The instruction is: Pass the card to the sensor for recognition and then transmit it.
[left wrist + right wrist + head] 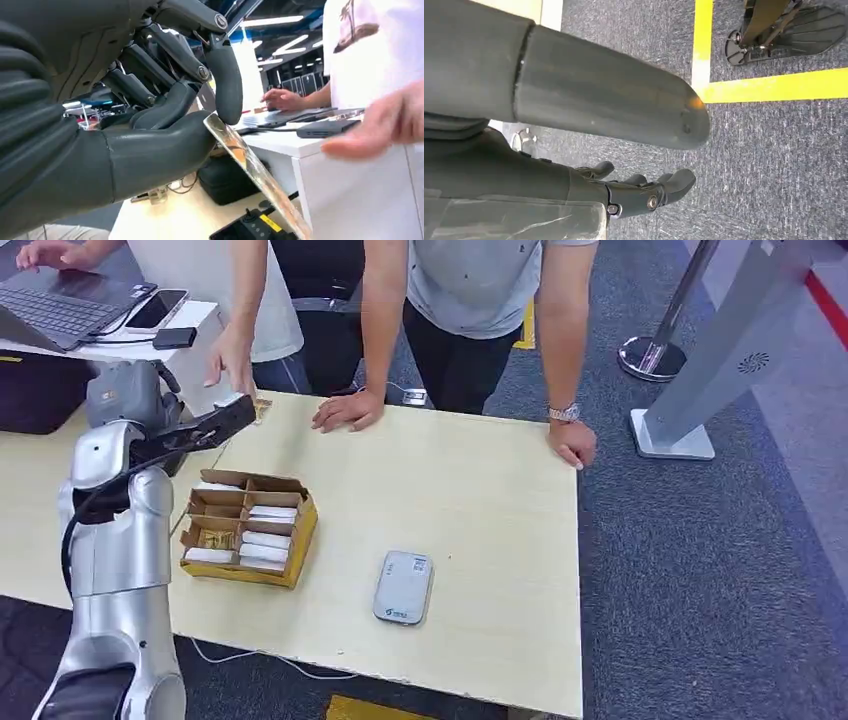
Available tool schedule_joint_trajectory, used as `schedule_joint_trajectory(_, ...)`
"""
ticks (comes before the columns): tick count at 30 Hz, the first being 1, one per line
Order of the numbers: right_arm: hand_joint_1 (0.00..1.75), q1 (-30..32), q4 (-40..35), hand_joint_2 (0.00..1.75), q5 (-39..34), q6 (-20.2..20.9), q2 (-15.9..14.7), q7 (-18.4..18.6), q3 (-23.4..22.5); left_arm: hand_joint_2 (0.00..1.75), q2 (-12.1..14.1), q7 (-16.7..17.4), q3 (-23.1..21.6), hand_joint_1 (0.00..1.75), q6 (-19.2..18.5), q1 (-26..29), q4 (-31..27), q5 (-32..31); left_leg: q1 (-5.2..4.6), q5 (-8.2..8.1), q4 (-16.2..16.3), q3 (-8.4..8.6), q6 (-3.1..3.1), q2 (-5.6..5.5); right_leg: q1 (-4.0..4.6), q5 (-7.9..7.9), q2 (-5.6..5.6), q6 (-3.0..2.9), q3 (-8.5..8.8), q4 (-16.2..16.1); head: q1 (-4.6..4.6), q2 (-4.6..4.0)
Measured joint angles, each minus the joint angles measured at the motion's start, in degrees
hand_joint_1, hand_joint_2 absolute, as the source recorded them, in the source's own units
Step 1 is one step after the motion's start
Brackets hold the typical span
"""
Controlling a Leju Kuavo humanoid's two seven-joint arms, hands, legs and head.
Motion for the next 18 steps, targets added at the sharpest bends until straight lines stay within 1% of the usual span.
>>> schedule_joint_trajectory(7,0.00,-0.1,0.1,0.00,0.5,0.2,0.0,-0.4,0.3,1.75,-0.9,0.2,-0.9,1.75,0.2,-2.4,5.0,0.0,-0.01,0.00,0.0,0.00,0.00,0.00,0.00,0.00,0.01,0.00,-0.01,0.0,0.00,0.00)
schedule_joint_trajectory(11,0.00,-0.2,0.2,0.00,0.6,0.2,0.0,-0.4,0.3,1.75,-2.0,-0.4,-1.4,1.75,0.5,-3.1,7.1,0.0,0.00,0.00,0.0,0.00,0.00,0.01,0.00,0.01,0.02,0.00,-0.01,0.0,0.00,0.00)
schedule_joint_trajectory(15,0.00,-0.2,0.3,0.00,0.7,0.3,0.0,-0.4,0.3,1.75,-3.1,-1.8,-1.4,1.75,0.5,-3.6,8.3,0.0,0.00,0.00,0.0,0.00,0.00,0.02,0.00,0.01,0.02,0.00,-0.02,0.0,0.00,-0.02)
schedule_joint_trajectory(16,0.00,-0.2,0.3,0.00,0.7,0.4,0.0,-0.4,0.3,1.75,-3.4,-2.1,-1.4,0.09,0.5,-3.7,8.5,0.0,0.00,0.00,0.0,0.00,0.00,0.02,0.00,0.01,0.02,0.00,-0.02,0.0,-0.02,0.00)
schedule_joint_trajectory(17,0.00,-0.2,0.3,0.00,0.7,0.3,0.0,-0.4,0.3,1.75,-3.7,-2.6,-1.4,0.00,0.5,-3.8,8.7,0.0,0.00,0.00,0.0,0.00,0.00,0.02,0.00,0.01,0.02,0.00,-0.02,0.0,-0.02,0.00)
schedule_joint_trajectory(18,0.00,-0.2,0.3,0.00,0.8,0.3,0.0,-0.4,0.3,0.00,-4.0,-2.8,-1.4,0.00,0.9,-3.8,8.8,0.0,0.00,0.00,0.0,0.00,0.00,0.02,0.00,0.01,0.02,0.00,-0.02,0.0,0.00,0.00)
